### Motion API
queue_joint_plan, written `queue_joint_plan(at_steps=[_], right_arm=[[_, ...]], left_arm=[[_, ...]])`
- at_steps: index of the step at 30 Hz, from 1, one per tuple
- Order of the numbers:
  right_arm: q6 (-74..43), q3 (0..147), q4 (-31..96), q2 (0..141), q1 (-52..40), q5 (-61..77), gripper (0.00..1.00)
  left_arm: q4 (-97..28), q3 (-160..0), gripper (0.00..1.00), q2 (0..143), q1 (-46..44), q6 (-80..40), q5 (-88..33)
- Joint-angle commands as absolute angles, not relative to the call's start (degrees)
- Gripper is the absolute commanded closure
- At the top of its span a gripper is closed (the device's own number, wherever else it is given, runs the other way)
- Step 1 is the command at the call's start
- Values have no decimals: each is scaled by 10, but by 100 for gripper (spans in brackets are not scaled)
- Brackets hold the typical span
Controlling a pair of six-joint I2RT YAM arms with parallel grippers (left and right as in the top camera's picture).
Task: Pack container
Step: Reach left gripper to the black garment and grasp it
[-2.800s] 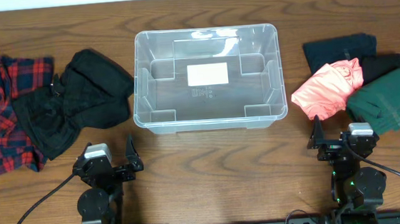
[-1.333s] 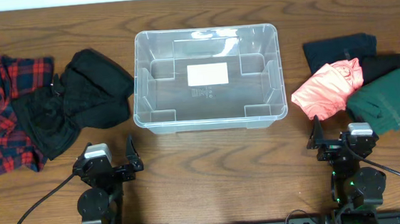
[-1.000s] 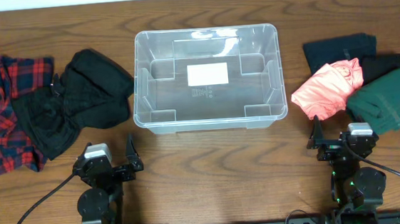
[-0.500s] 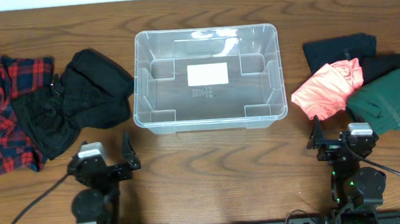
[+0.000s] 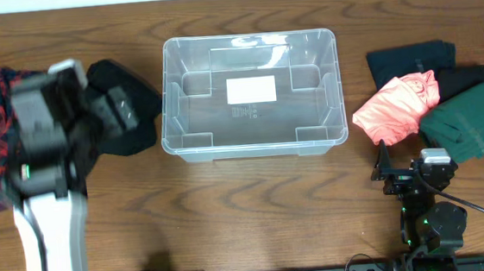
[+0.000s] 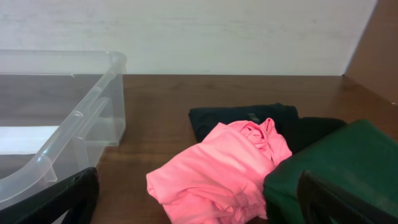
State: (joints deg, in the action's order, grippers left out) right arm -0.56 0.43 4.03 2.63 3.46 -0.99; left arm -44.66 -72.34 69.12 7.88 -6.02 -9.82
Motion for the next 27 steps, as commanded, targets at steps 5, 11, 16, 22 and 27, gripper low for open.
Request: queue_joint_plan(at_steps=[5,11,16,22,27], right_arm=[[3,3,42,26,29,-8,1],[3,3,42,26,29,-8,1],[3,3,42,26,29,-8,1],[3,3,42,26,29,-8,1],[3,3,42,26,29,-8,1]], left_arm=[[-465,-745,2,828,83,-63,-188],[-468,-742,2,918,101,-241,-133],[-471,-732,1,951,115,-400,-71],[-467,-726,0,952,116,-480,1],[-445,-720,3,952,116,-488,19]])
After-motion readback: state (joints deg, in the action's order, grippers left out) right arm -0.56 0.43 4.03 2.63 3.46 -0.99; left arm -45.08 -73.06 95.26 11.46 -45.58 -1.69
